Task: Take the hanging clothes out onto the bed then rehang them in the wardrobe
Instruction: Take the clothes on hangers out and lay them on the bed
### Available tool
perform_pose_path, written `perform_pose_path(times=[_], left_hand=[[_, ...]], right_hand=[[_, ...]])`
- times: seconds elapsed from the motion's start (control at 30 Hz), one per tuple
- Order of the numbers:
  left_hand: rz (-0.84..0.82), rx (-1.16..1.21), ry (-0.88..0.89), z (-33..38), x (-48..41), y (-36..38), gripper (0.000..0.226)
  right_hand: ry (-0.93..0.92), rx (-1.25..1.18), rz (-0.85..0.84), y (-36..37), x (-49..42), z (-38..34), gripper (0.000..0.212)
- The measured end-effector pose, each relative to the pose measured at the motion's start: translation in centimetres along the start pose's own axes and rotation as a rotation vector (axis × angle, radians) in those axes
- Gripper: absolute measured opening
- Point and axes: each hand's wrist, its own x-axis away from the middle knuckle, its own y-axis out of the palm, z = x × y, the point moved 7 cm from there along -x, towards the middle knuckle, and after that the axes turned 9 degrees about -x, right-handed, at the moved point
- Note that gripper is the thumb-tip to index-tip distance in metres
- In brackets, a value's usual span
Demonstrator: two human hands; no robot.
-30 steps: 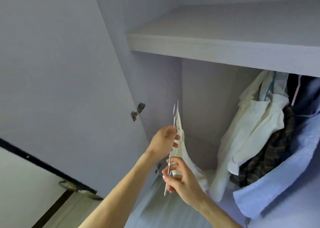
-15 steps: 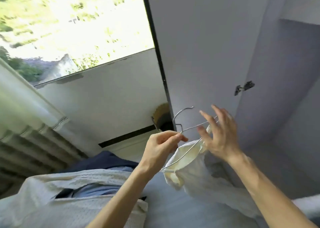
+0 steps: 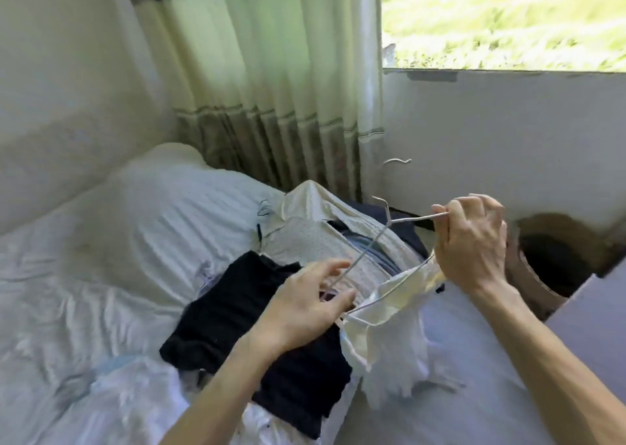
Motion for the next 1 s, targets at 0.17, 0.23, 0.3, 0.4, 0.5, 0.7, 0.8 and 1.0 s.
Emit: perform_pose_path(times=[0.17, 0.23, 0.3, 0.4, 0.5, 0.7, 0.8, 1.0], left_hand=[[-0.126, 0.192, -0.340, -8.4, 9.9, -3.9, 0.026], [-0.082, 0.245, -0.394, -9.8, 13.8, -6.3, 0.029], [-0.034, 0.285, -0.453, -11.4, 17.5, -8.7, 0.029], [0.060, 0.308, -0.524, -13.8, 23.0, -12.7, 0.025], [0.172, 0.311, -0.634, -15.5, 28.6, -16.6, 0.032], [0.296, 0.267, -0.813, -17.2, 38.9, -23.0, 0.034], [0.277, 0.293, -0.912, -18.0, 43.7, -25.4, 0.037], [0.400, 0.385, -1.010, -19.3, 51.8, -30.3, 0.025]], right_hand=[[-0.194, -0.069, -0.211, 5.1, 0.3, -13.5, 0.047], [-0.270, -0.096, -0.280, 6.8, 1.1, -18.5, 0.049], [-0.348, -0.127, -0.310, 8.2, 2.0, -23.3, 0.050], [-0.461, -0.212, -0.322, 9.2, 3.4, -30.6, 0.049], [-0.568, -0.280, -0.350, 9.5, 5.0, -37.8, 0.049], [-0.774, -0.454, -0.557, 8.8, 8.7, -50.9, 0.045], [-0.845, -0.511, -0.644, 8.1, 11.3, -55.6, 0.045], [-0.908, -0.623, -0.773, 6.9, 15.0, -63.5, 0.042]])
